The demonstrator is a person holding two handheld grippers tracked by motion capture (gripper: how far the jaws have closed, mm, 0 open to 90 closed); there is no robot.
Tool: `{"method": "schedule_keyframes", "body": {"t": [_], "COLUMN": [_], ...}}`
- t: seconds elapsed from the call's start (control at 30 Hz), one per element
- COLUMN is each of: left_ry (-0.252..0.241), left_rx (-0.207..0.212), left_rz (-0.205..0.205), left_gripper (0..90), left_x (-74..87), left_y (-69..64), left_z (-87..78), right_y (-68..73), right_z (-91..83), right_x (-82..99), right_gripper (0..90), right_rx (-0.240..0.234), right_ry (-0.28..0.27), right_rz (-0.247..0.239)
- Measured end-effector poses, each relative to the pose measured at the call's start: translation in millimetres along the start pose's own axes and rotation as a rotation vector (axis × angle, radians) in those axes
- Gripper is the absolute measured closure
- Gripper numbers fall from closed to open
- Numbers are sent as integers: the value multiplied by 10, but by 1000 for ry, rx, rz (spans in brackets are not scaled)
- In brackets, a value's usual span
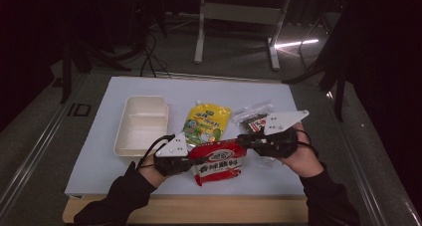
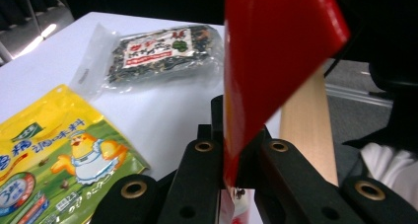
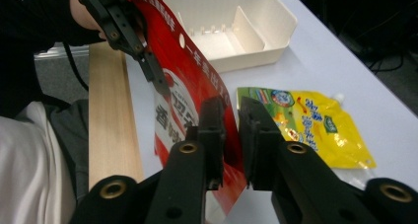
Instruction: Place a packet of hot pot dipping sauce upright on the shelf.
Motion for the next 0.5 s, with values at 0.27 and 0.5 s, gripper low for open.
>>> {"method": "schedule_keyframes", "body": {"t": [0.27, 0.5], "left_ry": [-4, -20], "left_rx": [-9, -11], "left_rz": [20, 13], "left_gripper": [900, 900], "left_x": [-85, -118], "left_y": [-42, -59], "left_z": [-54, -67], "right_y": [4, 13], "right_z": [54, 51], "right_x": [104, 165], "right_gripper": [696, 623], "right_rx": [-59, -104], "right_ry": [21, 14], "right_rz": [24, 29]}}
Point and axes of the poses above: each handheld gripper's, and its own axes: z roughly forward along the jaws, x roughly out of its underside, y roughly to its left, the point moved 1 cm from there along z, roughly forward along the jaws, and after that the axes turned 8 degrees about x, right-handed, at the moved point
